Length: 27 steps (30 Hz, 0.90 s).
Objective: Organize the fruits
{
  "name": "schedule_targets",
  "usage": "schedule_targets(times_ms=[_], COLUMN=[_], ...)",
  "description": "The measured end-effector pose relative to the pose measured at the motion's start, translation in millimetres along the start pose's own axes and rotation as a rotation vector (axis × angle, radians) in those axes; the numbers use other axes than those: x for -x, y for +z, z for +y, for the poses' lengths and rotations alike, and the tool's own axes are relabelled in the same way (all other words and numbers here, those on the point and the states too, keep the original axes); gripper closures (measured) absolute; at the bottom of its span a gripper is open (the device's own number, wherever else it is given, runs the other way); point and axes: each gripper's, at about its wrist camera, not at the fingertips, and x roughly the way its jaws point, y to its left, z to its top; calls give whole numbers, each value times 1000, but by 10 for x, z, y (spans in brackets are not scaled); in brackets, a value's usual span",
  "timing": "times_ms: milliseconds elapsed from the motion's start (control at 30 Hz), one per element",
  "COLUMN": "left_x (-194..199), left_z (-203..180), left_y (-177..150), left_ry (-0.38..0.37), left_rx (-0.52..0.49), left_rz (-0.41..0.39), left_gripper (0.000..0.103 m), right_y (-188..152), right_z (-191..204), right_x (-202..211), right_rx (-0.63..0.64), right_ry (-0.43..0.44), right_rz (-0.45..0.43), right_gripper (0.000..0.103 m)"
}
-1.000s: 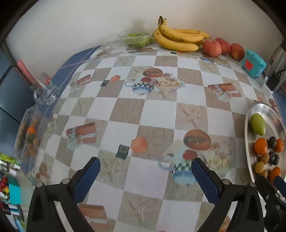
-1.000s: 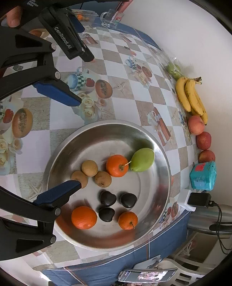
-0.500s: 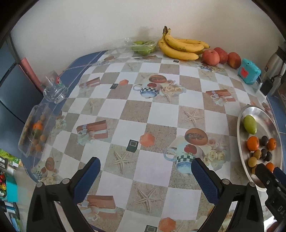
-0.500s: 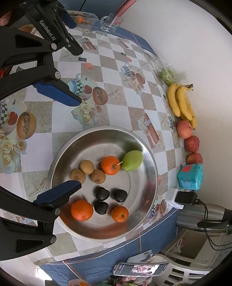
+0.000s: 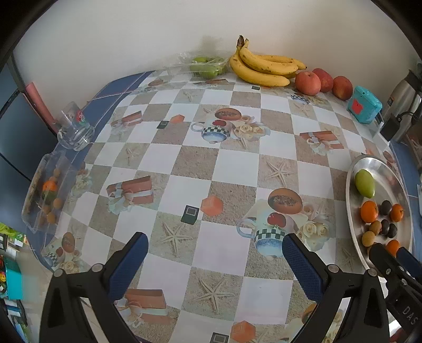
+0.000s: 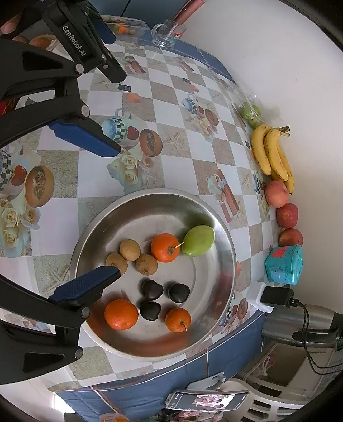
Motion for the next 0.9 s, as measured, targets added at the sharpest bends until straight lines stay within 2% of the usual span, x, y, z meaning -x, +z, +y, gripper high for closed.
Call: schedule_targets(times_ms=[900], left_x=[-26], left_z=[-8], left_y=[-5], left_ry=[-3], left_rx=[-6], left_rz=[13], left_gripper=[0], right_y=[1], right_z=[12], right_x=[-14], right_rx=[3], right_ry=[-2], right_rz=[6], right_gripper=[18])
